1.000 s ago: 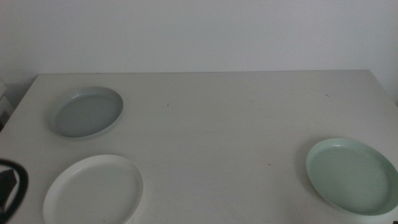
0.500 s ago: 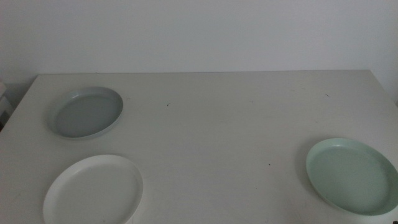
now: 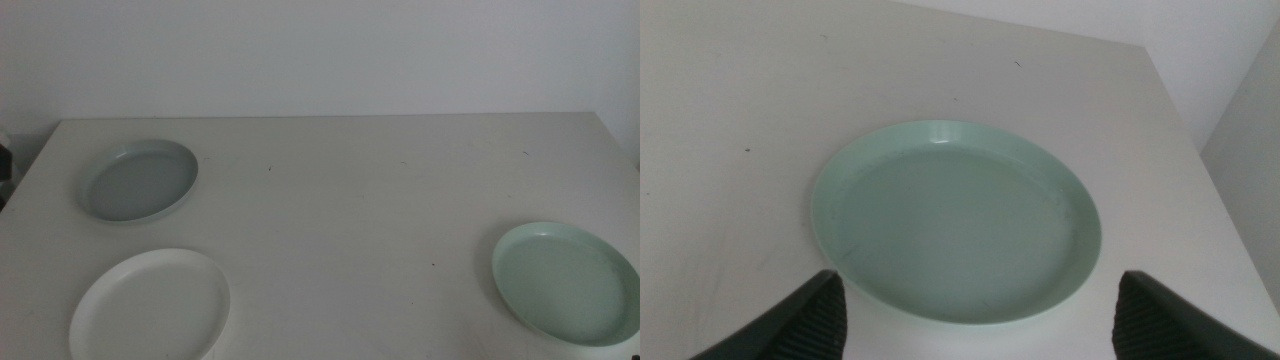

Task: Stack the three bowls on top of each other.

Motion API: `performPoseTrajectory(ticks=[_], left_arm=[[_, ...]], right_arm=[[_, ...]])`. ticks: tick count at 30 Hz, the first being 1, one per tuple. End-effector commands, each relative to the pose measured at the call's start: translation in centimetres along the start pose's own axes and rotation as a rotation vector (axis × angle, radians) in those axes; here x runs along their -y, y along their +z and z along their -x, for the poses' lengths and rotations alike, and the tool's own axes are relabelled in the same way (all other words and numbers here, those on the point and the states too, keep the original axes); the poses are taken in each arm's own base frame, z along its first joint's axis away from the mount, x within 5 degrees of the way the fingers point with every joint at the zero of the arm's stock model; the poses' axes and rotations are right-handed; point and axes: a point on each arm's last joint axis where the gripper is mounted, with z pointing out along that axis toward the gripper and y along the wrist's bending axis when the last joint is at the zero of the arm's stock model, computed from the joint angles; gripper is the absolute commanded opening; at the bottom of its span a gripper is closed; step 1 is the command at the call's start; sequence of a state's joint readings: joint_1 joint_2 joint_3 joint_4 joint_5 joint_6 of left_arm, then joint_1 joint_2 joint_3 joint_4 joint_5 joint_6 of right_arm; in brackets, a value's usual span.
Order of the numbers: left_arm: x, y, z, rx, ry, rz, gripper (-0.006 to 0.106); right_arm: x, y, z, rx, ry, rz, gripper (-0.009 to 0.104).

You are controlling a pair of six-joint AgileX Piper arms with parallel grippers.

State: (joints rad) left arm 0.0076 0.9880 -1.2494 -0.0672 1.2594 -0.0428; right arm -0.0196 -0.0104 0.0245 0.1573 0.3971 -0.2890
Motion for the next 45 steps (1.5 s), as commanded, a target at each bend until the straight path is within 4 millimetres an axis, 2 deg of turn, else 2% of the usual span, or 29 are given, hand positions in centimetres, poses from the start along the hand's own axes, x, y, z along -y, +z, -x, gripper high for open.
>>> performPoseTrajectory(ticks=[1, 4, 8, 13, 19, 24, 33, 37, 45], left_arm=[[0.0, -0.6, -0.1, -0.024, -0.009, 0.005, 0.105], [0.0, -0.6, -0.1, -0.024, -0.009, 0.005, 0.105], [-0.3, 1.0, 0.0, -0.083, 0.028, 0.033, 0.105], [-0.7, 4.9, -1.1, -0.18, 0.072, 0.031, 0.105], [-1.0, 9.2, -2.1, -0.213, 0.079, 0.034, 0.105], [-1.3, 12.9, -1.9, -0.292, 0.109, 0.029, 0.105], [-1.6, 18.0, -1.6, -0.382, 0.166, 0.013, 0.105], [-1.7, 19.9, -1.7, -0.421, 0.157, 0.006, 0.105], [-1.8, 22.2, -2.0, -0.458, 0.147, 0.002, 0.105]], right_arm=[[0.3, -0.2, 0.8, 0.101, -0.013, -0.035, 0.069], [0.3, -0.2, 0.8, 0.101, -0.013, -0.035, 0.069], [0.3, -0.2, 0.8, 0.101, -0.013, -0.035, 0.069], [0.3, -0.2, 0.8, 0.101, -0.013, -0.035, 0.069], [0.3, -0.2, 0.8, 0.101, -0.013, -0.035, 0.069], [0.3, -0.2, 0.8, 0.101, -0.013, -0.035, 0.069], [0.3, -0.2, 0.8, 0.101, -0.013, -0.035, 0.069], [0.3, -0.2, 0.8, 0.101, -0.013, -0.035, 0.069], [0.3, -0.2, 0.8, 0.101, -0.013, -0.035, 0.069]])
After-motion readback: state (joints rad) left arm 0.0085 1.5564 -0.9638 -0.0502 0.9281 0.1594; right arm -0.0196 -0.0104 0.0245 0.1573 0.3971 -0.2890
